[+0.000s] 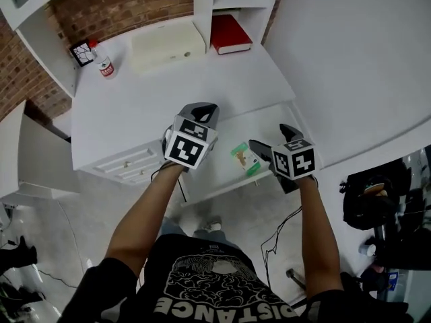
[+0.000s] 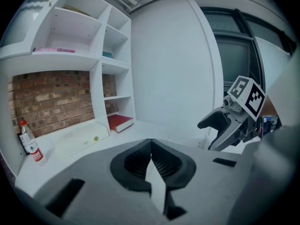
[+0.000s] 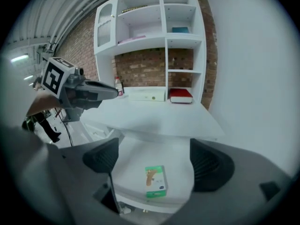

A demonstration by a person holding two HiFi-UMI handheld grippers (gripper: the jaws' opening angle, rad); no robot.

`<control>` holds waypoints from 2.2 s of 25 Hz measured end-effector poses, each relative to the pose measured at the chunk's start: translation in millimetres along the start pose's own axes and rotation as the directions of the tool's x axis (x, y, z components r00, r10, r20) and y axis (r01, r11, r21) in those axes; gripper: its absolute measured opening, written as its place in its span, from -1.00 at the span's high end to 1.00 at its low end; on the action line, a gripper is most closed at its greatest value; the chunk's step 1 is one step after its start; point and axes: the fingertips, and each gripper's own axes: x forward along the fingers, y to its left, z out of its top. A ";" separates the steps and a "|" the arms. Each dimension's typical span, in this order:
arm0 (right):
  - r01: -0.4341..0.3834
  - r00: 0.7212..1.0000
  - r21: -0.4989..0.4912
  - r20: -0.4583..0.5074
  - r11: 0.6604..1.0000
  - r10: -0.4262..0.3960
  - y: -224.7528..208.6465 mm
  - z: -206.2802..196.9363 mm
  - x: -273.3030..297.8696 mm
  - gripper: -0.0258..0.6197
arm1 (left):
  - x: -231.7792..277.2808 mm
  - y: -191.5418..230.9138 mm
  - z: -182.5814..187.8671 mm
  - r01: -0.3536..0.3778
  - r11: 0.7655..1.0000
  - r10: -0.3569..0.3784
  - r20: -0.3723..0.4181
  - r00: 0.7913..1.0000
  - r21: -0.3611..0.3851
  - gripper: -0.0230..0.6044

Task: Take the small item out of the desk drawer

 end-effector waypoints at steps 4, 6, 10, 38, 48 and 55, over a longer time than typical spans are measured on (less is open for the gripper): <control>-0.074 0.991 -0.052 -0.112 0.996 0.068 11.4 -21.0 21.8 -0.54 | -1.3 4.5 -26.0 -0.021 0.999 0.020 -0.025 0.999 -0.030 0.90; -0.099 0.983 -0.071 -0.163 0.993 0.087 14.9 -32.3 31.6 -0.54 | -0.8 5.0 -39.5 -0.027 0.999 0.025 -0.037 0.999 -0.045 0.90; -0.132 0.962 -0.101 -0.254 0.986 0.103 15.5 -53.6 53.2 -0.54 | 4.2 5.4 -63.5 -0.034 0.996 0.030 -0.056 0.998 -0.078 0.90; -0.222 0.773 -0.108 -0.625 0.969 0.107 6.3 -174.1 167.9 -0.56 | 34.8 0.2 -162.7 -0.017 0.986 -0.003 -0.120 0.993 -0.163 0.90; -0.206 0.747 -0.139 -0.662 0.969 0.063 -5.1 -185.4 181.8 -0.61 | 36.5 1.5 -178.6 -0.030 0.983 0.006 -0.134 0.991 -0.182 0.90; -0.164 0.721 -0.088 -0.690 0.983 0.059 -3.9 -197.4 193.6 -0.60 | 34.1 7.6 -186.1 -0.056 0.980 0.027 -0.153 0.988 -0.189 0.90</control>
